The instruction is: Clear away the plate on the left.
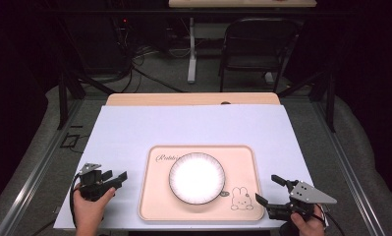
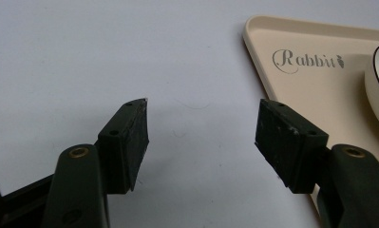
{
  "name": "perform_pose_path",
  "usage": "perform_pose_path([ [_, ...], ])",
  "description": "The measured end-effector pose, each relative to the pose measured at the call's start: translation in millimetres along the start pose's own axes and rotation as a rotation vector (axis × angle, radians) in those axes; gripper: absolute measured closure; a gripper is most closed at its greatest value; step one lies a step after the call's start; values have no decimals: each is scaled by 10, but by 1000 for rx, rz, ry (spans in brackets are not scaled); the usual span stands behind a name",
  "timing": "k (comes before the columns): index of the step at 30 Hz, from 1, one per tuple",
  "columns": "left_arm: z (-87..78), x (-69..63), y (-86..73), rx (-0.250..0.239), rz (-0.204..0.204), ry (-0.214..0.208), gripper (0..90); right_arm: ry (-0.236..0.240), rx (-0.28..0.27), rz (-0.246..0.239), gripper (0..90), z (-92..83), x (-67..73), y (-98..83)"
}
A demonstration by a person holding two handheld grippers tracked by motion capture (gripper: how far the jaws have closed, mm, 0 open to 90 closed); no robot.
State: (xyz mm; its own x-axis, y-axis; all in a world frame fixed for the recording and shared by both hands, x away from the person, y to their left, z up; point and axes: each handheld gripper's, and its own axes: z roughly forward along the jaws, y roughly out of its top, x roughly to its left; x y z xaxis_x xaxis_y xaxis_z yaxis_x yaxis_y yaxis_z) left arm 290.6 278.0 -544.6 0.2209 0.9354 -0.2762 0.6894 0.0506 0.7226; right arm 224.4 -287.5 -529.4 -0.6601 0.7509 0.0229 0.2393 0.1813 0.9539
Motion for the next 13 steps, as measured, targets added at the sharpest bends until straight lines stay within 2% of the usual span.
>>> perform_pose_path([
  [13,39,13,-25,16,-26,-22,352,-1,-1,0,149,-3,-1,-1],
])
